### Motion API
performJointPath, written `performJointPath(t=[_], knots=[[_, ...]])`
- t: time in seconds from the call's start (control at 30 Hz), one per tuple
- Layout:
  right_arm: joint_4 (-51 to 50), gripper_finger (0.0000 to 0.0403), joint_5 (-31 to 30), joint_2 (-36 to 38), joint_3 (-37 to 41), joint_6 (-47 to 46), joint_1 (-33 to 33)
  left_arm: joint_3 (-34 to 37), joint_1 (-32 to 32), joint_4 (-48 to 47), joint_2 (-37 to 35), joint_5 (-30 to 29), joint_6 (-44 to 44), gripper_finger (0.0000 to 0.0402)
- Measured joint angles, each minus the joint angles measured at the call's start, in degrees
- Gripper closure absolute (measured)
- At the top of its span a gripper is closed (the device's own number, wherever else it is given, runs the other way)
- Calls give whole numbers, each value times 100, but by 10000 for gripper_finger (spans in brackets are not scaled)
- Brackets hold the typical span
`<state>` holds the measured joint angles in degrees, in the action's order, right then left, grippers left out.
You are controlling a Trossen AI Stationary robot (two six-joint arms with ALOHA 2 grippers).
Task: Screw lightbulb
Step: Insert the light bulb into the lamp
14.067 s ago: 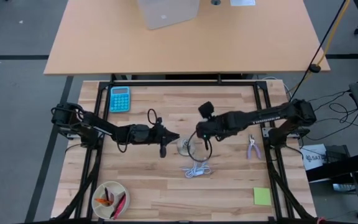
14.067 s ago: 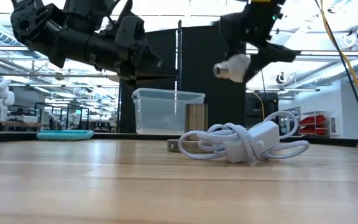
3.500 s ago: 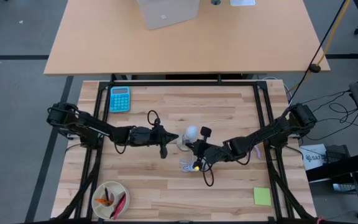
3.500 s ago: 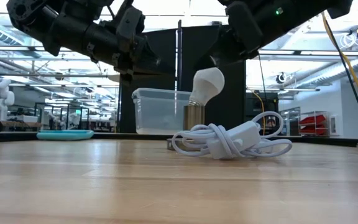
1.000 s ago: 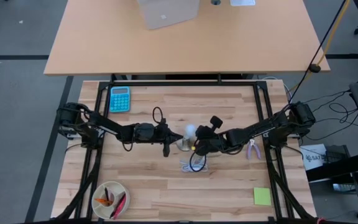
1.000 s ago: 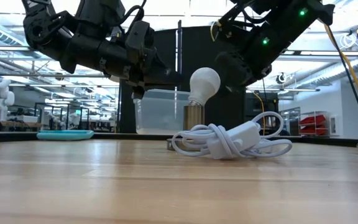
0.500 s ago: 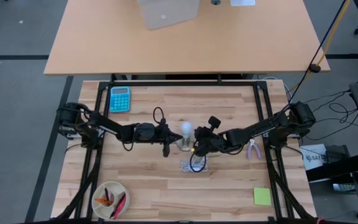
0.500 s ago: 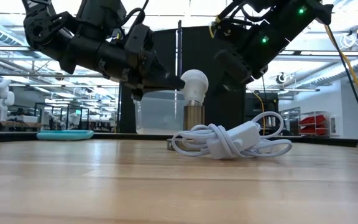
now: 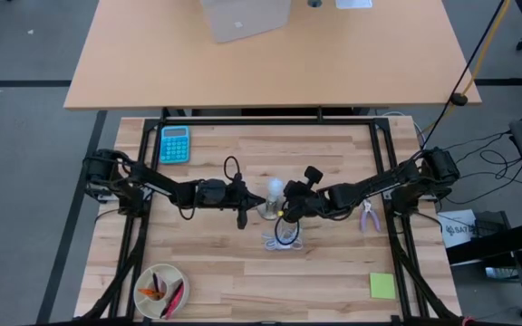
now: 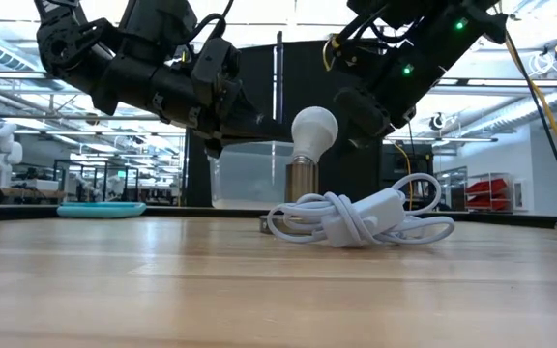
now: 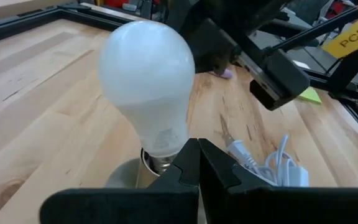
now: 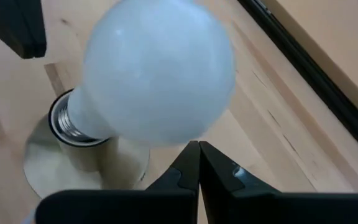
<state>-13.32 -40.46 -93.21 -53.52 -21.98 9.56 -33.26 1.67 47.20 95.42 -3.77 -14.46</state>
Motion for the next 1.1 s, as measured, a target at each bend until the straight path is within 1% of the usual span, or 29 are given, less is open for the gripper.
performJointPath(t=[0.1, 0.43, 0.63, 0.83, 1.1], knots=[[78, 403, 8, 0, 0, 54, -82, 0, 0, 0, 0, 15, 4, 401], [589, 403, 45, 0, 0, 686, -99, 0, 0, 0, -2, 137, 73, 401], [572, 403, 407, -1, 0, 787, -185, -7, -4, -12, 69, 116, 92, 401], [561, 403, 607, -2, 2, 927, -296, -7, -170, 55, 464, 111, -35, 401], [607, 403, 629, -2, 2, 1339, -396, -7, -188, 517, 562, 528, -43, 401]])
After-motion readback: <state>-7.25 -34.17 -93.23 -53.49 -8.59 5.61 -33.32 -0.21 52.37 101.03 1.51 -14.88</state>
